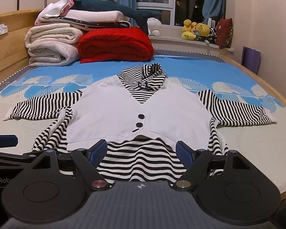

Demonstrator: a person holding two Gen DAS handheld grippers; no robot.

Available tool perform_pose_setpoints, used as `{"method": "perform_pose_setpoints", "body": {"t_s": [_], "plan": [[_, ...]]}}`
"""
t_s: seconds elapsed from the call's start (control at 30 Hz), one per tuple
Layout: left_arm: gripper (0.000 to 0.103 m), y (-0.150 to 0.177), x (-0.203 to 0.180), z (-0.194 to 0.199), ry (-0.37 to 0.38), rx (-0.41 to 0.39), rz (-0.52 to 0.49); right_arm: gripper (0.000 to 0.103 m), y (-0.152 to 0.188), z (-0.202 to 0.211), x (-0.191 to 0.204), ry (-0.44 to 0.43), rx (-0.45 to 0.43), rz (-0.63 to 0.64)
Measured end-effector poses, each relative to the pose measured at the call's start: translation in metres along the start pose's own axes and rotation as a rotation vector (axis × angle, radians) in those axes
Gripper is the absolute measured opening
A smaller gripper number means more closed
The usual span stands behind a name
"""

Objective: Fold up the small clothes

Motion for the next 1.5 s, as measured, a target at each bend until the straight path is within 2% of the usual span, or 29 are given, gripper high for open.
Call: {"method": "perform_pose_setpoints", "body": {"t_s": [0.4, 0.53, 0.83, 0.9, 0.93, 1.0, 1.03, 1.07, 1.13, 1.23, 1.33, 1.4, 1.5], "plan": [[0.097, 0.0, 0.0, -0.001, 0.034, 0.006, 0.019, 0.08, 0.001, -0.002, 0.0, 0.001, 0.025, -0.005], [0.097, 0.001, 0.0, -0.003, 0.012, -0.007, -0.003, 0.08, 0.001, -0.003, -0.001, -0.007, 0.03, -0.015], [0.097, 0.0, -0.001, -0.003, 0.017, -0.012, 0.002, 0.08, 0.001, -0.003, 0.0, 0.002, 0.031, -0.009], [0.095, 0.0, -0.001, -0.003, 0.014, -0.014, 0.0, 0.08, 0.001, -0.004, -0.001, 0.007, 0.026, -0.005], [0.09, 0.0, -0.001, -0.002, 0.02, -0.014, 0.007, 0.08, 0.001, -0.004, -0.001, 0.005, 0.025, -0.006], [0.077, -0.003, 0.001, 0.0, 0.031, -0.019, 0.025, 0.08, 0.001, -0.004, -0.001, 0.006, 0.022, -0.008], [0.066, -0.006, 0.004, 0.0, 0.035, -0.019, 0.035, 0.08, 0.001, -0.004, -0.002, 0.009, 0.019, -0.007], [0.057, -0.011, 0.007, 0.001, 0.041, -0.013, 0.046, 0.08, 0.001, -0.004, -0.003, 0.012, 0.018, -0.011], [0.045, -0.026, 0.016, 0.001, 0.055, -0.006, 0.049, 0.08, 0.0, -0.004, -0.004, 0.013, 0.019, -0.023], [0.044, -0.059, 0.036, -0.002, 0.063, -0.011, 0.048, 0.08, -0.001, -0.005, -0.007, 0.016, 0.02, -0.037], [0.044, -0.101, 0.061, -0.011, 0.06, -0.056, 0.041, 0.078, -0.003, -0.004, -0.009, 0.023, 0.011, -0.042], [0.044, -0.127, 0.081, -0.024, 0.033, -0.088, 0.028, 0.072, -0.004, -0.004, -0.013, 0.022, 0.011, -0.054], [0.044, -0.157, 0.12, -0.056, -0.001, -0.083, 0.053, 0.064, -0.005, -0.004, -0.018, 0.045, 0.016, -0.05]]}}
Point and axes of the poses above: each gripper's, at about its wrist camera, not at the fingertips, and z roughly against the way its jaws point, x to its left, y to its underside, the point moved 3 cm from there along -z, roughly the way its jaws point, and after that the axes turned 8 degrees about x, right-handed, at the moved point
